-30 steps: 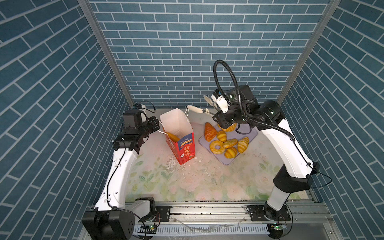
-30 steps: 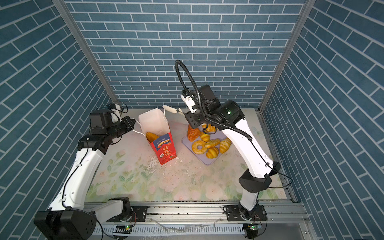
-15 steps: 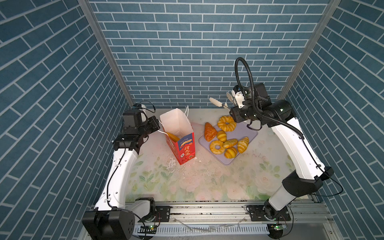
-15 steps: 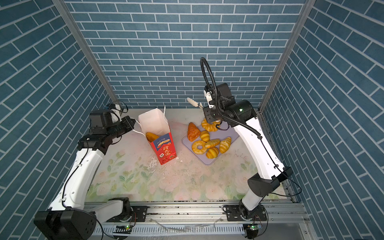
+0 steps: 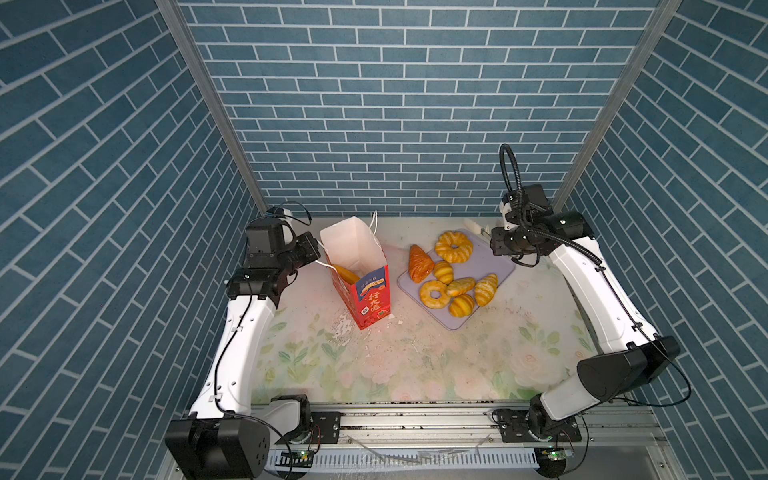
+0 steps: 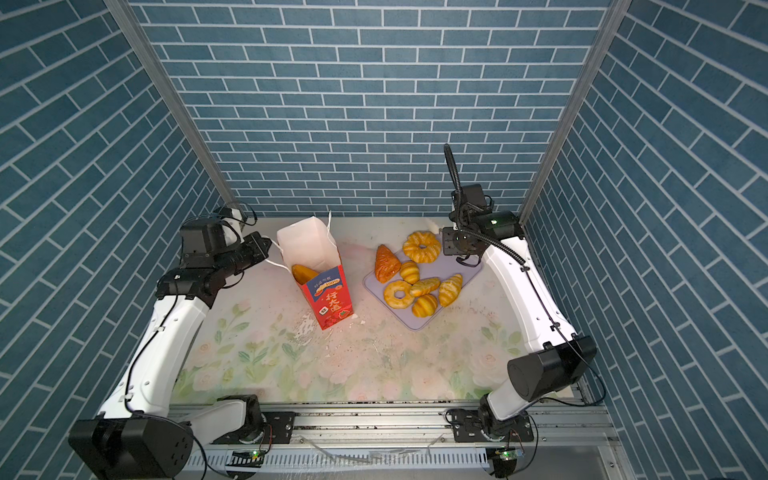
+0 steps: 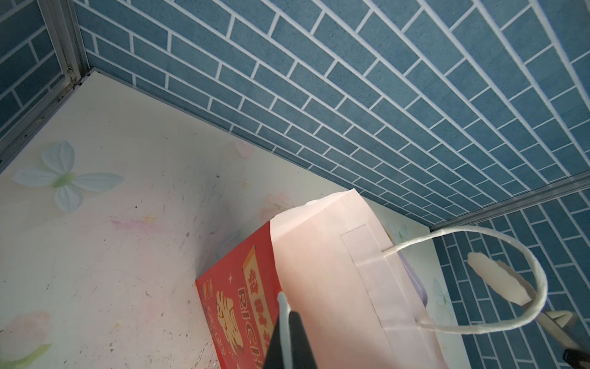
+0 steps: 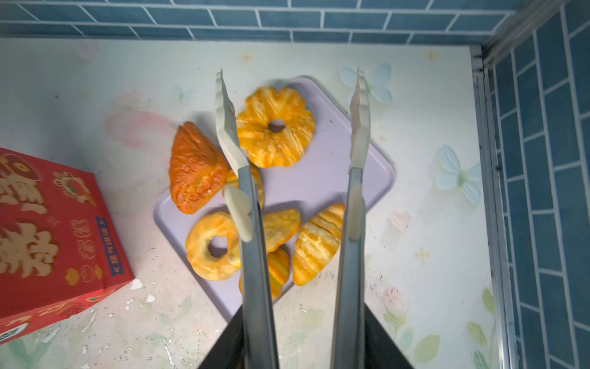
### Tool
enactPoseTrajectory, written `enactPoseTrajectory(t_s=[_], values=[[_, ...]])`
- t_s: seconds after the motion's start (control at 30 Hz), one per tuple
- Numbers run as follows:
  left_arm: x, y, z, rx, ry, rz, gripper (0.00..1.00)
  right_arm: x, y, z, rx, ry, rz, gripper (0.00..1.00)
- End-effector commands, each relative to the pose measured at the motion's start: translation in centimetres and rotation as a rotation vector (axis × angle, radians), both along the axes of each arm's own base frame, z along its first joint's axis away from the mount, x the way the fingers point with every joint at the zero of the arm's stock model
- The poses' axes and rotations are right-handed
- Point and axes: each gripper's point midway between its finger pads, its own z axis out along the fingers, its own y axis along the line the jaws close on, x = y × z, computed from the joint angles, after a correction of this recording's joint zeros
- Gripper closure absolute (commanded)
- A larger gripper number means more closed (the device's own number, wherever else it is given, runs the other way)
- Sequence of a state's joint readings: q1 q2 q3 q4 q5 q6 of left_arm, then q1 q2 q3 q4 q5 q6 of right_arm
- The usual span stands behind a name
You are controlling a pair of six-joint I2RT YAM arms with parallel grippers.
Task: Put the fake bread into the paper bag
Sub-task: 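Withdraw the empty tongs with the right gripper back over the tray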
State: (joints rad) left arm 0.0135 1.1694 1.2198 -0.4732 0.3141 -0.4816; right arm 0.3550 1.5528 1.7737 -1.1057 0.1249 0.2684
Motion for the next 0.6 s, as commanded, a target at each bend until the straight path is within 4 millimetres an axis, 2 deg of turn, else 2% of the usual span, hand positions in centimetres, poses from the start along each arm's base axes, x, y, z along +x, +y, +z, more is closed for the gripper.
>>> enactPoseTrajectory(t_s=[0.0, 0.1, 0.2, 0.4, 0.57], values=[[0.1, 0.1, 0.9, 0.023, -0.02, -0.004, 1.0, -1.3, -1.3, -1.1, 0.011, 0.041, -0.071, 0.51], [0.1, 0.1, 0.8, 0.027, -0.018, -0.001, 1.0, -2.6, -2.1, -3.5, -0.028, 0.119, -0.095, 0.52], [0.2, 0.1, 0.8, 0.026, -0.016, -0.003, 1.0, -3.8, -2.7, -5.1, -0.055, 0.174, -0.11, 0.54], [0.2, 0.1, 0.7, 0.027, -0.015, -0.006, 1.0, -5.9, -3.6, -7.0, -0.091, 0.267, -0.104, 0.57], [0.4, 0.1, 0.5, 0.025, -0.011, -0.004, 1.0, -6.7, -3.1, -8.7, -0.07, 0.338, -0.085, 0.59]])
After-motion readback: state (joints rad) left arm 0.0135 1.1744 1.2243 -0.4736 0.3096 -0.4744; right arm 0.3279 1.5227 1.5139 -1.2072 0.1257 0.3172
